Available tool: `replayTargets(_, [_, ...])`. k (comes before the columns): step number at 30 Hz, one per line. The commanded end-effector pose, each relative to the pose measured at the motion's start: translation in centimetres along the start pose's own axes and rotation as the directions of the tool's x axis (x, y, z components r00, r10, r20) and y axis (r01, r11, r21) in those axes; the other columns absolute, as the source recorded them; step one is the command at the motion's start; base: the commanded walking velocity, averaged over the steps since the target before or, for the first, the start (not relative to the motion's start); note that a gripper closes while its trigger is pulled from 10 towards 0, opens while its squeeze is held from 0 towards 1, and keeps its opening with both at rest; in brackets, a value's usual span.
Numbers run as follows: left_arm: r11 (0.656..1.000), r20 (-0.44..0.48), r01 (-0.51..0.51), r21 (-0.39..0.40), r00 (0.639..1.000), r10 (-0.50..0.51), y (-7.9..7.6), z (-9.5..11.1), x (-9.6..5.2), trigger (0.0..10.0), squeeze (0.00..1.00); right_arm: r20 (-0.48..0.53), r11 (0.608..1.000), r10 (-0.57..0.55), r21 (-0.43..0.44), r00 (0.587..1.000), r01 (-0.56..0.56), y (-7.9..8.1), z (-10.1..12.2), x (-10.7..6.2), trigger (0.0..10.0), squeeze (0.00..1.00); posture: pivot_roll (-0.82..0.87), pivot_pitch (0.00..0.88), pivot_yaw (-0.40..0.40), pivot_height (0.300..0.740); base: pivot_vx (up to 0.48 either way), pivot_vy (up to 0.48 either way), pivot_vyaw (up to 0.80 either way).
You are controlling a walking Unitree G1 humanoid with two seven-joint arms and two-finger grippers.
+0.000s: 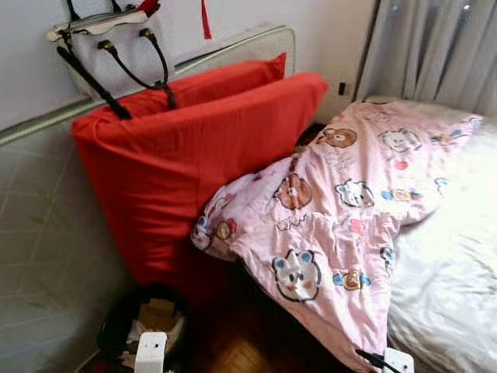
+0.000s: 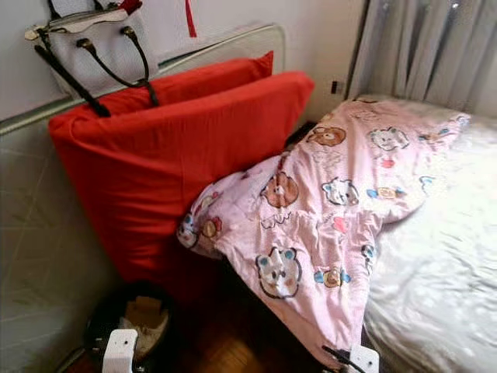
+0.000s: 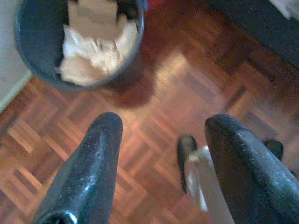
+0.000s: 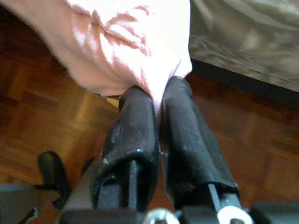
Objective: Clean up the room
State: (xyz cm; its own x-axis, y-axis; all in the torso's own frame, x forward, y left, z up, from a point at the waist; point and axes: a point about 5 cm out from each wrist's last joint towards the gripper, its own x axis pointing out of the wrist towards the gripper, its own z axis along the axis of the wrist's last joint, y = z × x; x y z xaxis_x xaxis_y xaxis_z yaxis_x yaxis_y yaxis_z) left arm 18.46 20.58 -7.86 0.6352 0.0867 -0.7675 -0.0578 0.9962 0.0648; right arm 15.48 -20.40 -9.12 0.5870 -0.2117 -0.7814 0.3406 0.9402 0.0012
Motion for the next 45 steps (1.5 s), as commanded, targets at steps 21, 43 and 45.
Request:
replayTargets(21, [1.0,-0.008,-0.011,0.002,1.0,0.011,0.3,-0.2,-0.1,10.0,0.0,0.17,0.997,-0.047,0.073,0.984,0.035,0.0,4.5,0.8,10.0,0.0,-0.01,0.0,0.029,0.74,-0.04,0.0,0.0])
replayTargets(43, [1.0,-0.009,-0.001,0.026,1.0,0.001,0.1,-0.2,-0.1,10.0,0.0,0.319,1.0,-0.031,0.013,0.947,0.029,0.9,7.7,0.8,10.0,0.0,-0.01,0.006,0.027,0.74,0.0,0.0,0.0])
replayTargets(45, [1.0,-0.009,0.001,0.028,1.0,-0.001,0.0,-0.2,-0.1,10.0,0.0,0.302,1.0,-0.002,-0.002,0.953,0.003,1.4,7.6,0.9,10.0,0.0,-0.02,0.004,0.027,0.74,0.0,0.0,0.0])
